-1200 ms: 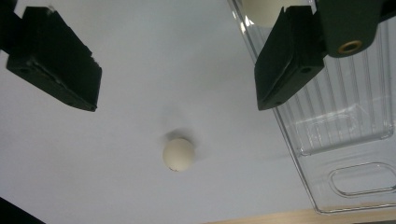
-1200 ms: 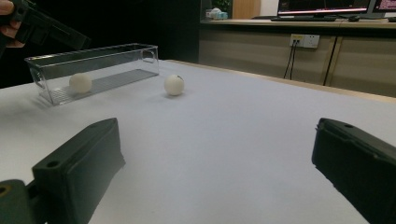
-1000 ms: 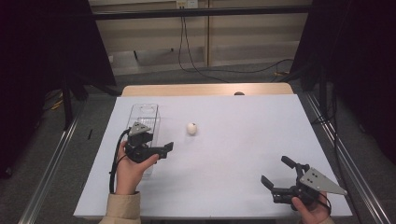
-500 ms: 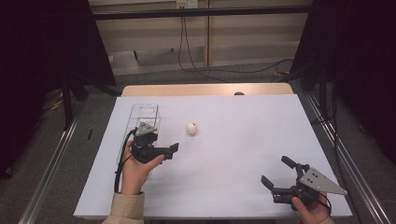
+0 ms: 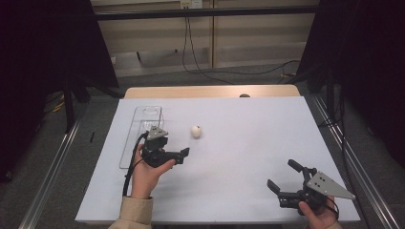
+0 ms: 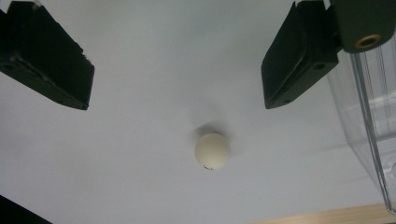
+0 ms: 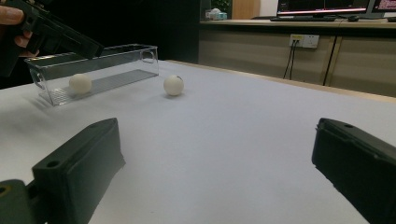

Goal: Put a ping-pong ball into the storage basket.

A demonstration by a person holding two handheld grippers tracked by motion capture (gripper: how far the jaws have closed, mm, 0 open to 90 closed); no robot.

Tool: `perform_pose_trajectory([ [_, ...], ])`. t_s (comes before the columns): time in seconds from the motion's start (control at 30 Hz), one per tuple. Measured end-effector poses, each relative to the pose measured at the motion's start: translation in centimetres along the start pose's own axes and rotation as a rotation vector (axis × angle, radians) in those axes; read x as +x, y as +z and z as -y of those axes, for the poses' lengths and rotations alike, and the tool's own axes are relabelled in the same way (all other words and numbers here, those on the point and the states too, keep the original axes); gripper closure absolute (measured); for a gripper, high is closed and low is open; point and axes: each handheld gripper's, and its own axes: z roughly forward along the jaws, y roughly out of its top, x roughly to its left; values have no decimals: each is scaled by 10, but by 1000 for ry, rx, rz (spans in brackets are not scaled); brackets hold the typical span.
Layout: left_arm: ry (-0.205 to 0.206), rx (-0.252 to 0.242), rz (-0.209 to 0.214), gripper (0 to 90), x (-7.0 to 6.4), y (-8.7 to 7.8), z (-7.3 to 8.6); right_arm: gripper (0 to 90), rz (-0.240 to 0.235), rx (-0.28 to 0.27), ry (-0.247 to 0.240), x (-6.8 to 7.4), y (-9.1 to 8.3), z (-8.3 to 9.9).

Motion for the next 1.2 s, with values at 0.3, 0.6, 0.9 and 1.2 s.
perform_pose_trajectory([
  [0.3, 0, -6, -10, 90, -3, 8, 0, 11, 1, 2, -2, -1, 0, 0],
  [0.6, -1, -13, -14, 83, -5, 17, 1, 10, -3, 2, -2, -1, 0, 0],
  [0.9, 1, -19, -28, 77, -5, 24, 1, 10, -4, 1, 0, -2, 0, 1],
  [1.2, -14, -25, -40, 77, -8, 35, 1, 10, -2, 0, 5, -2, -1, 1],
])
